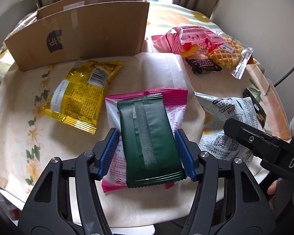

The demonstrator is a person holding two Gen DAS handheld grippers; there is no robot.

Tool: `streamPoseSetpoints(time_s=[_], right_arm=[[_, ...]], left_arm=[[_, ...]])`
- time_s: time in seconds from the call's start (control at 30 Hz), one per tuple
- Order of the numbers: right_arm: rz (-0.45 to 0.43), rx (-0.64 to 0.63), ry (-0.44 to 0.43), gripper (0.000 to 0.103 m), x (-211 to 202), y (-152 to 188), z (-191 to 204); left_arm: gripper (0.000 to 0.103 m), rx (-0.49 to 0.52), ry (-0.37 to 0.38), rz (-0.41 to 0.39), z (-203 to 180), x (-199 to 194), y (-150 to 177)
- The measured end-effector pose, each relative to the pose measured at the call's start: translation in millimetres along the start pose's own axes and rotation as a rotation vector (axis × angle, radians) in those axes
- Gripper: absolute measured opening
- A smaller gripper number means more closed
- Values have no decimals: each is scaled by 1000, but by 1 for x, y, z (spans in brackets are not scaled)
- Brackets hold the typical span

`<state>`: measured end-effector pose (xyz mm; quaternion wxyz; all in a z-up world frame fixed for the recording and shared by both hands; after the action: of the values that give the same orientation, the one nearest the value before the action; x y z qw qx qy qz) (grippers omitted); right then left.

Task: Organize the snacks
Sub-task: 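Grasp the green packet with left tool while right tool grasps the grey printed bag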

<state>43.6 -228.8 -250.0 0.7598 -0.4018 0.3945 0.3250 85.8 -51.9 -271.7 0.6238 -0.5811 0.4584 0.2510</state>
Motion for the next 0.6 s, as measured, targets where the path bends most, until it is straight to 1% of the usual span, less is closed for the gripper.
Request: streamPoseSetpoints(time_s=[0.1, 0.2, 0.47, 0.6], right_arm=[[6, -9, 4, 95, 3, 0, 3], [12, -17, 5, 95, 5, 0, 6], [20, -26, 5, 95, 8, 0, 10], [23, -27, 3, 95, 9, 1, 11]], left_arm=[[50, 6, -5, 3, -1, -1, 0], [49, 7, 1, 6, 0, -2, 0], [48, -28, 19, 15, 7, -8, 0], [48, -25, 8, 10, 8, -12, 1]])
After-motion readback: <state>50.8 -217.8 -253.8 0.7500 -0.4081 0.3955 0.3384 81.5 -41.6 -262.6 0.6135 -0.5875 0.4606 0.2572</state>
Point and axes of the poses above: each gripper's, at about its wrist camera, not at the fingertips, and x roughly the way its jaws point, z to its left, y to its underside, the point moved 1 cm from there along x, roughly the way its jaws point, and after that the axes turned 2 degrees about x, right-handed, at the moved point
